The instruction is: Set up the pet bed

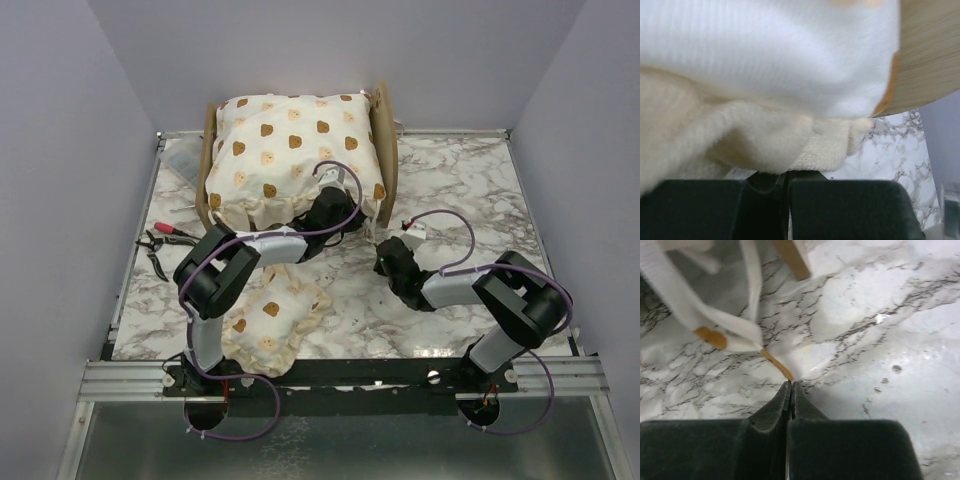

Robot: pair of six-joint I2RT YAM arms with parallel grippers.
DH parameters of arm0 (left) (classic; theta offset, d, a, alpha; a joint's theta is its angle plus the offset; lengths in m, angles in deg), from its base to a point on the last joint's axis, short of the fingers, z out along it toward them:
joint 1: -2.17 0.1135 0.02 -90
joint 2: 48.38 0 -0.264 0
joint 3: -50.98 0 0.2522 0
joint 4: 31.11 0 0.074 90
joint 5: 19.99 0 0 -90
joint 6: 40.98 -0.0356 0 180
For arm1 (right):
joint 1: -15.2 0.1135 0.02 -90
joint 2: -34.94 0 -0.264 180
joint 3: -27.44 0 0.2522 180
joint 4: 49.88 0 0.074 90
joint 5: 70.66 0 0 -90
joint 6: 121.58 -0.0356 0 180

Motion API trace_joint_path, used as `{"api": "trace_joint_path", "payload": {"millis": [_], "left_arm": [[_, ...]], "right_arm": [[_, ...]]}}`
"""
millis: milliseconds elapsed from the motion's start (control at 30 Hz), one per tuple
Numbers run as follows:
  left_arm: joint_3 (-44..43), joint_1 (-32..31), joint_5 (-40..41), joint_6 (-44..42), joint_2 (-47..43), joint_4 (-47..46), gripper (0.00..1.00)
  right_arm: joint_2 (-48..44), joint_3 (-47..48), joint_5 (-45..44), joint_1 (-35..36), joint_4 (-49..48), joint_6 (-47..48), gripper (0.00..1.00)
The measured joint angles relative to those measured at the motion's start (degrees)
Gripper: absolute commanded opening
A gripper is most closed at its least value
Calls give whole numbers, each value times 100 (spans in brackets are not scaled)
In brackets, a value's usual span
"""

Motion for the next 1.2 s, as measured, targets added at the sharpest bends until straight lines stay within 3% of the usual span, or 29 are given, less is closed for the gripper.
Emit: {"api": "trace_joint_path", "payload": {"millis": [367, 633, 867, 1200], "left_arm": [[348, -358, 691, -409, -1126, -120, 0], [1008, -826, 1353, -623, -1237, -286, 0], [466, -1178, 1827, -1644, -1344, -402, 0], [-503, -997, 2004, -2765, -1237, -455, 0]], "right_arm": [[-695, -352, 195, -264, 577, -42, 0], [-785, -437, 376, -688, 573, 37, 0], [-772, -437, 634, -896, 474, 205, 0], [-726, -391, 946, -1023, 299, 297, 0]]}}
